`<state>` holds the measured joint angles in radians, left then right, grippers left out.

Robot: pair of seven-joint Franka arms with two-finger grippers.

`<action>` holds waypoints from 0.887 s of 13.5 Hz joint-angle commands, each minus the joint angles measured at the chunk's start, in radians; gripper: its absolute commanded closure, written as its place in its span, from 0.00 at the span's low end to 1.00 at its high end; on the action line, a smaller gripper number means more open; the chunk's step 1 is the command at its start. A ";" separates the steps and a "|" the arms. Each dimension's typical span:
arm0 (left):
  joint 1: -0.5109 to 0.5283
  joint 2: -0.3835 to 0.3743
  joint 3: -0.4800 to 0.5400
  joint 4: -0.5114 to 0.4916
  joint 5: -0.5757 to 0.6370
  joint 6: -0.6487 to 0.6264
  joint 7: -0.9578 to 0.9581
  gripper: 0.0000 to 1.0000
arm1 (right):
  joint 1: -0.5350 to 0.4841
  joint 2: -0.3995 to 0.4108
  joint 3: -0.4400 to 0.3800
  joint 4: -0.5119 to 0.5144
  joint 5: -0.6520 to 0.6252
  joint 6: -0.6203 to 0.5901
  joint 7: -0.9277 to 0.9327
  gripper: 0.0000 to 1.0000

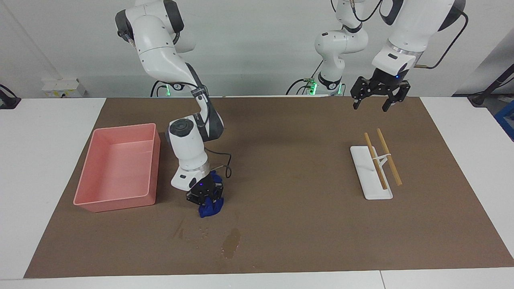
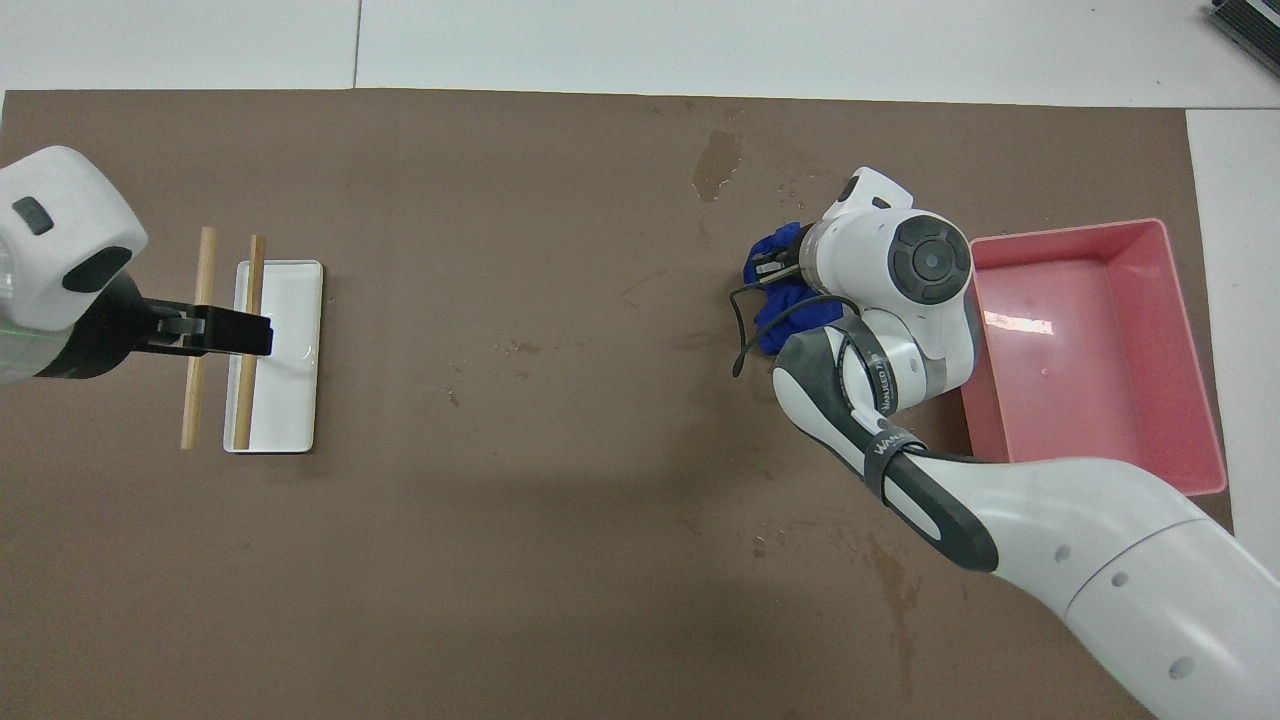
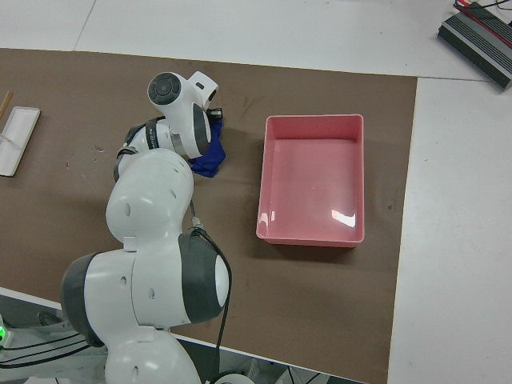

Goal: Wipe water with towel using both arms
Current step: 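Carry the towel with the right gripper toward the pink bin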

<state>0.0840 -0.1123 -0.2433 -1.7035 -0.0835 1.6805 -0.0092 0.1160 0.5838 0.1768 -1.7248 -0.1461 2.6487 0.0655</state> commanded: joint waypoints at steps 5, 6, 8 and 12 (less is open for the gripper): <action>-0.131 0.069 0.149 0.165 0.087 -0.168 0.035 0.00 | -0.006 0.119 0.007 0.090 -0.044 0.017 -0.015 1.00; -0.151 0.072 0.172 0.168 0.085 -0.173 0.041 0.00 | -0.003 0.108 0.007 0.056 -0.044 0.002 -0.010 1.00; -0.159 0.086 0.180 0.221 0.080 -0.211 0.041 0.00 | -0.001 0.082 0.012 0.036 -0.043 -0.125 -0.007 1.00; -0.217 0.109 0.237 0.260 0.061 -0.248 0.041 0.00 | 0.001 0.042 0.020 -0.025 -0.024 -0.230 0.003 1.00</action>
<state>-0.0999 -0.0292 -0.0422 -1.4874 -0.0179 1.4681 0.0265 0.1248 0.6176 0.1832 -1.6300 -0.1642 2.4927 0.0650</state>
